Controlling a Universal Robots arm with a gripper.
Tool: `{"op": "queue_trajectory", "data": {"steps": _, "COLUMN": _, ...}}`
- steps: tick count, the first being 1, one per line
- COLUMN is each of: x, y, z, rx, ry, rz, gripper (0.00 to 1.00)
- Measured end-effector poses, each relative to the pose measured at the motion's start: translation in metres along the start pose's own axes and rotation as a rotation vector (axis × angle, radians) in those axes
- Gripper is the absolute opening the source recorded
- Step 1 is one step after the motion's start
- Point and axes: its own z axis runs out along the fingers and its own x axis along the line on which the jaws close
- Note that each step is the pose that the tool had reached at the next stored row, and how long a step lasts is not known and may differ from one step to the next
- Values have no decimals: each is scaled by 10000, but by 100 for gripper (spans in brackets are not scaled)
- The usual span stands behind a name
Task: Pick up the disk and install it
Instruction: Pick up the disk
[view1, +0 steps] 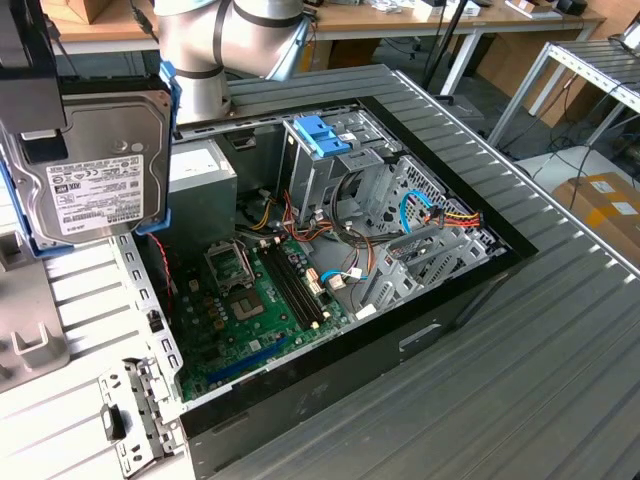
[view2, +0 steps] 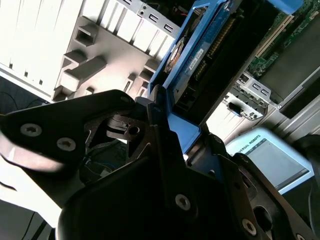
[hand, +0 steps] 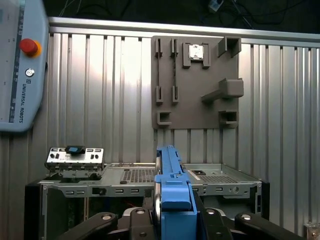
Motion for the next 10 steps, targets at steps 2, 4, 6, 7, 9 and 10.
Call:
{"op": "queue_trajectory", "data": {"steps": 2, "x": 11, "y": -4, "z": -1, "rx": 0, "ry": 0, "rz": 0, "gripper": 37}}
{"op": "queue_trajectory", "data": {"steps": 4, "x": 22, "y": -8, "z": -1, "rx": 1, "ry": 0, "rz": 0, "gripper": 37}}
{"op": "queue_trajectory", "data": {"steps": 6, "x": 36, "y": -13, "z": -2, "rx": 0, "ry": 0, "rz": 0, "gripper": 37}}
{"op": "queue_trajectory", "data": {"steps": 7, "x": 41, "y": -14, "z": -2, "rx": 0, "ry": 0, "rz": 0, "gripper": 37}}
{"op": "queue_trajectory", "data": {"steps": 9, "x": 52, "y": -18, "z": -2, "rx": 1, "ry": 0, "rz": 0, "gripper": 37}}
{"op": "queue_trajectory", "data": {"steps": 10, "x": 58, "y": -20, "z": -3, "rx": 1, "ry": 0, "rz": 0, "gripper": 37}}
